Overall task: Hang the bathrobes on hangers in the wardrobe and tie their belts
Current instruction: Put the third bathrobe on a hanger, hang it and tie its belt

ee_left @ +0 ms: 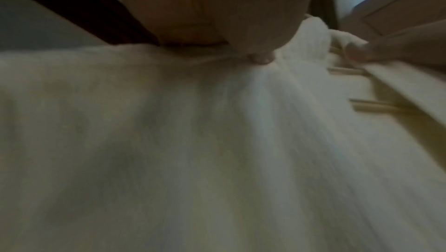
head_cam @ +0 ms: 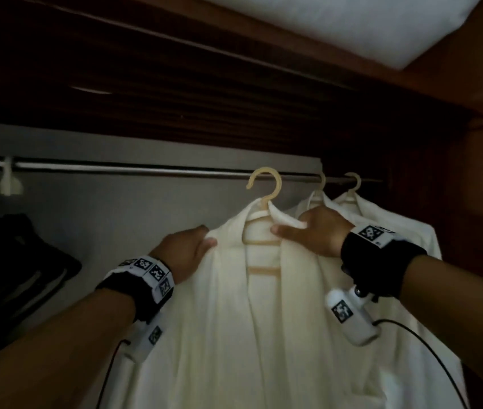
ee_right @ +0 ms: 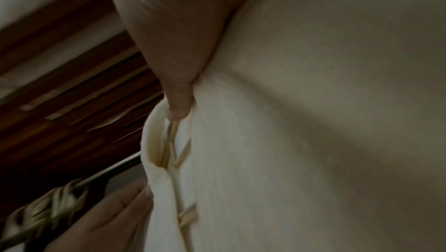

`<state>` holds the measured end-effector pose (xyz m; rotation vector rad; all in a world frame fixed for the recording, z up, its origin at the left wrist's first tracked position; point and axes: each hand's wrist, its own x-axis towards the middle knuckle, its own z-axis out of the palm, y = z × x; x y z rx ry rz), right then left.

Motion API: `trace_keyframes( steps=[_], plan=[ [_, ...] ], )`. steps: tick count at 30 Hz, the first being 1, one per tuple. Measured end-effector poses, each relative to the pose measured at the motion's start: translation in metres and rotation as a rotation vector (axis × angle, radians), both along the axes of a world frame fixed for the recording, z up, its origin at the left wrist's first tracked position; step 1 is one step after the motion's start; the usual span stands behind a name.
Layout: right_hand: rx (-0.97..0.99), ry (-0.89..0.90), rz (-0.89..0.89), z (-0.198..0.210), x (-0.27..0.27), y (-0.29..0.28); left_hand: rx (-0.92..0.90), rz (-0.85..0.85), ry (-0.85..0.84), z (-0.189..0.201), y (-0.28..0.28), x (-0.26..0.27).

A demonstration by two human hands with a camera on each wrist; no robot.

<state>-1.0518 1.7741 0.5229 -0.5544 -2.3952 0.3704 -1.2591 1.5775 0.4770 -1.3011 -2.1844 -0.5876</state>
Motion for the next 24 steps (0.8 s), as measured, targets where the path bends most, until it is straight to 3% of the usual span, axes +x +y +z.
trace_keyframes(
  steps=[3, 7, 11, 15, 17, 20, 24],
  plan=[
    [-0.036, 0.062, 0.076, 0.026, -0.033, 0.017, -0.031, -0.015, -0.037, 0.026, 0.033, -0.05],
    [0.237, -0.068, -0.176, 0.056, -0.085, 0.044, -0.096, -0.035, -0.067, 0.061, 0.08, -0.094],
    [0.292, -0.145, -0.306, 0.067, -0.116, 0.06, -0.091, -0.052, -0.107, 0.08, 0.119, -0.121],
    [0.335, -0.224, -0.352, 0.038, -0.123, 0.075, -0.149, -0.118, -0.156, 0.046, 0.146, -0.136],
    [0.436, -0.247, -0.324, 0.019, -0.126, 0.086, -0.093, -0.145, -0.216, 0.022, 0.153, -0.141],
    [0.477, -0.11, -0.301, 0.007, -0.118, 0.092, 0.023, -0.148, -0.157, 0.01, 0.155, -0.142],
    [0.51, 0.006, -0.271, -0.007, -0.12, 0.1, 0.016, -0.073, -0.099, 0.012, 0.144, -0.139]
  ],
)
